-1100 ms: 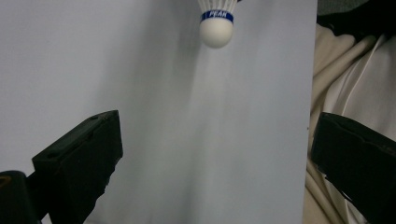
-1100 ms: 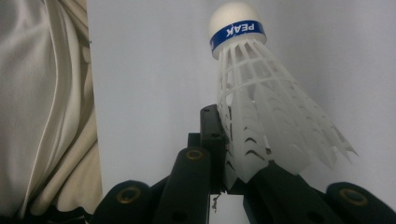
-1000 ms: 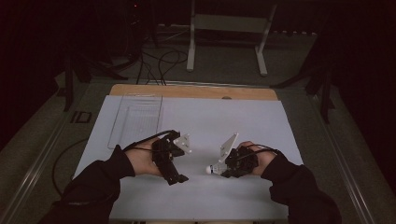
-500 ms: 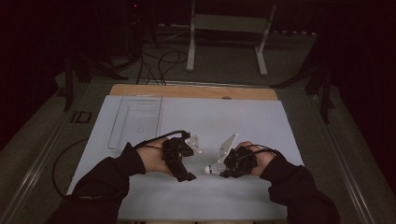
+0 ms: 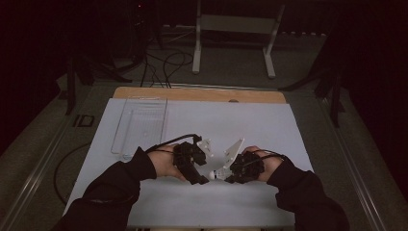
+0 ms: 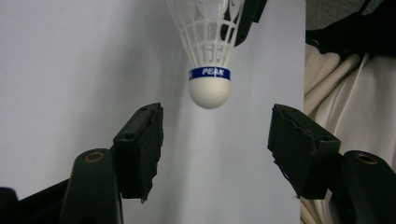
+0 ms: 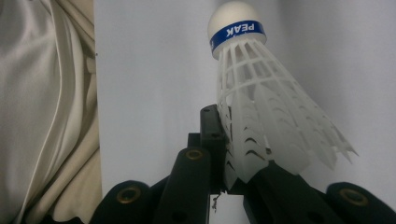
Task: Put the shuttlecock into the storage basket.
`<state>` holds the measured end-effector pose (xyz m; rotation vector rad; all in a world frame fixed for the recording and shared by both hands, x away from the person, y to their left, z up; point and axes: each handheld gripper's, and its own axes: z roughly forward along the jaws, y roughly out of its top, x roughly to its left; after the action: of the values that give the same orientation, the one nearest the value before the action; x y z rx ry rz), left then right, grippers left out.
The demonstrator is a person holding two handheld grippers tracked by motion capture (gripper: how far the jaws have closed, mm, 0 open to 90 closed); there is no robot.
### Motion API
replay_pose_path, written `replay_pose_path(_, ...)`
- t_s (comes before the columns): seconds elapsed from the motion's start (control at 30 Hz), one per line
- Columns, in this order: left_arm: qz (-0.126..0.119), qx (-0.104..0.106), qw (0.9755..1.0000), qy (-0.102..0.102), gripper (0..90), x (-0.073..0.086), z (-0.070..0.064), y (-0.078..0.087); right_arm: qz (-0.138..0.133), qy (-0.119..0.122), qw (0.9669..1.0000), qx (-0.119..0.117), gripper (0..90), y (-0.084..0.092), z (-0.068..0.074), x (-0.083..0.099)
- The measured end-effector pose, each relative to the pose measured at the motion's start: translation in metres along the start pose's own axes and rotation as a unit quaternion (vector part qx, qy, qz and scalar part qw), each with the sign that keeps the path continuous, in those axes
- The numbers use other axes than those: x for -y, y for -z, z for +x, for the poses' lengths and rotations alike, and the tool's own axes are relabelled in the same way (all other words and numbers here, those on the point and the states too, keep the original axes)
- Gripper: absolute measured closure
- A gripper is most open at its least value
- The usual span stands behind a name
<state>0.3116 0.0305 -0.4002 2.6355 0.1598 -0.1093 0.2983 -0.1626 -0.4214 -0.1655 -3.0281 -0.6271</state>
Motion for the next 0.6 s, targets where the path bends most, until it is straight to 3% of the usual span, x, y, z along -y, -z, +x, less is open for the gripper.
replay_pose_path(0.33, 0.000, -0.002, 1.0000, -0.005, 49.8, -0.002, -0.001, -0.009, -0.006, 0.003, 1.0000, 0.003, 89.7, 0.002, 0.001, -0.002)
replay_pose_path(0.6, -0.002, -0.006, 0.9999, -0.013, 51.1, -0.005, -0.003, -0.014, -0.008, 0.003, 1.0000, 0.005, 89.7, 0.003, 0.002, -0.002)
